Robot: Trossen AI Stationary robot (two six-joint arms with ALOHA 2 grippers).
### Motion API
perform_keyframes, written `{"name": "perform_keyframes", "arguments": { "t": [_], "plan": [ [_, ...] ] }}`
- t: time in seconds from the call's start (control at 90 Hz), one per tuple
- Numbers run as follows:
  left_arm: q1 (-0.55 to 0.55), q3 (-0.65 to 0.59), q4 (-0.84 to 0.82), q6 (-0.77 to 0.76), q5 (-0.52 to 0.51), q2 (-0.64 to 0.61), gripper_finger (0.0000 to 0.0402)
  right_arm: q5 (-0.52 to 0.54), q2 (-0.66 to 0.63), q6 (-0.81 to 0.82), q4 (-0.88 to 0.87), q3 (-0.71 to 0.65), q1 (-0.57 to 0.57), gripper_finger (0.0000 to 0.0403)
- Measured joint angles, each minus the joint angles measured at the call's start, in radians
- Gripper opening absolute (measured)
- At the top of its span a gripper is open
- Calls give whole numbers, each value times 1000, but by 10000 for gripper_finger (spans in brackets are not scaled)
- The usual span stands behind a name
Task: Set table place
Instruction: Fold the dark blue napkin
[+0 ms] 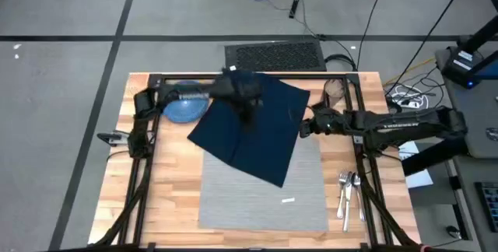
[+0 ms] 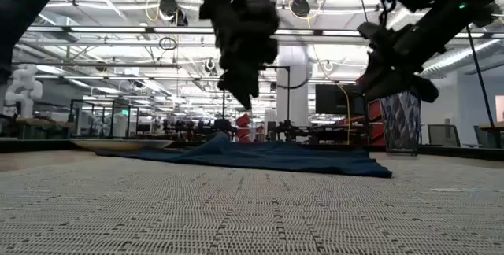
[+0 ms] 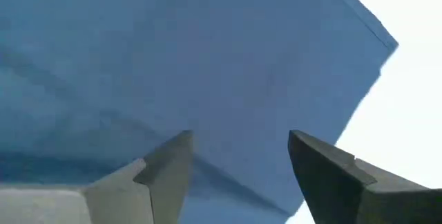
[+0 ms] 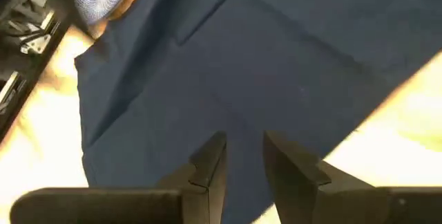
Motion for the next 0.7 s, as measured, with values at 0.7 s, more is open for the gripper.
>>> {"name": "perform_keyframes", "arguments": {
  "t": [0.7],
  "plan": [
    [-279, -1, 366, -78, -479, -108, 219, -255, 403, -364, -19, 177, -268, 82]
  ]
}}
